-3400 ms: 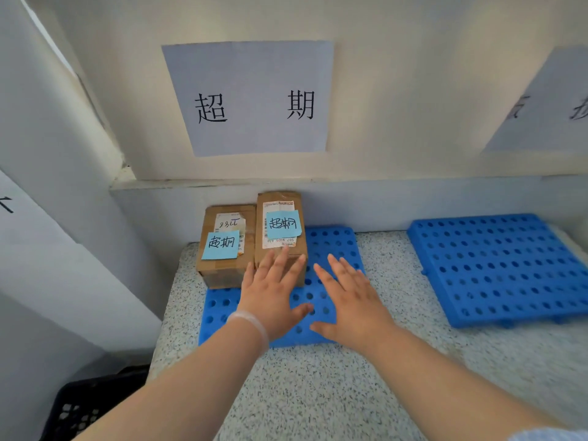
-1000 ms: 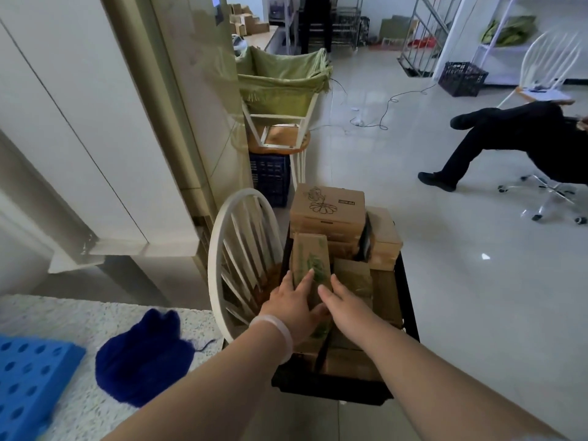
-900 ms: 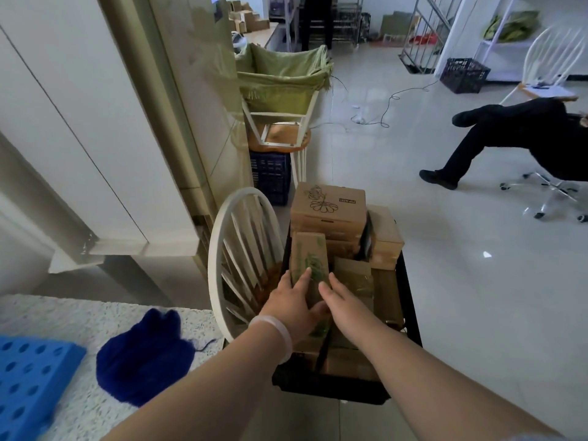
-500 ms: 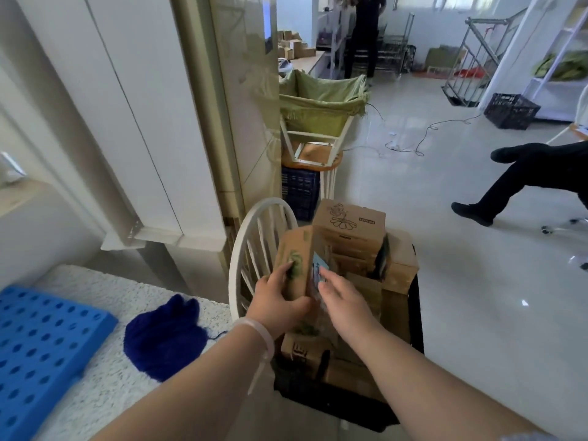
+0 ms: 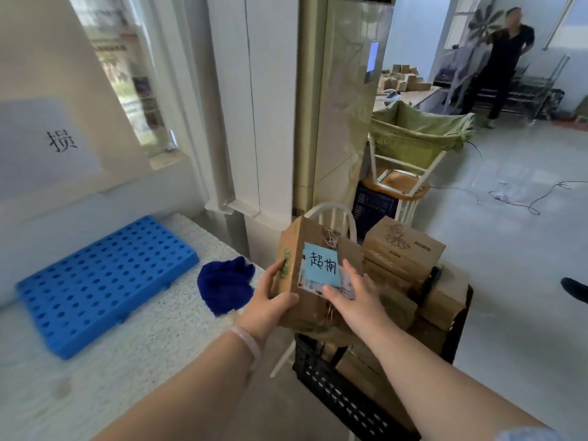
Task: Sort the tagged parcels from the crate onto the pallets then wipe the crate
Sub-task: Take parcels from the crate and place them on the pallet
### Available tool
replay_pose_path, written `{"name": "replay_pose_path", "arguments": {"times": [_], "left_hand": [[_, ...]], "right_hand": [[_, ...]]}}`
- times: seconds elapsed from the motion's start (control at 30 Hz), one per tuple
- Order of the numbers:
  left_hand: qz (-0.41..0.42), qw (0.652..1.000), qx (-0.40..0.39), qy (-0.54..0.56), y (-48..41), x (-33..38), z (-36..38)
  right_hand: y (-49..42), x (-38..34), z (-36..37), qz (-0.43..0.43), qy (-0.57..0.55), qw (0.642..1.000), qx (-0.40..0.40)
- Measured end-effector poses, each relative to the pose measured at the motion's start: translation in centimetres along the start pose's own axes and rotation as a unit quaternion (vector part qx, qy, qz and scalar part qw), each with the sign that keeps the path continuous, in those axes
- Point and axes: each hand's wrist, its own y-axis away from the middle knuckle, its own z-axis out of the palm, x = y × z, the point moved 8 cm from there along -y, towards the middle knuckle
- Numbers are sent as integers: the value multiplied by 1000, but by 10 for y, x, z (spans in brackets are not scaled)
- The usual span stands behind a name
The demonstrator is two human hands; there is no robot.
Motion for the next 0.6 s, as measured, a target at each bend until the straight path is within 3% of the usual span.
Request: {"name": "replay_pose_path", "arguments": {"times": [0.17,0.3,0.47,0.6], "left_hand": [[8,986,88,-141,30,-12,-34],[28,955,151,-255,59,-10,-59],[40,929,186,-319,93,-14,-96],[48,925,232,-298,117,-20,-134]], "right_hand": [[19,-14,34,-55,39,997,-24],[36,-34,69,-102,106,988,-39],[54,-69,111,-195,166,964,-64],[65,-93,150,-234,216,943,-98]]}}
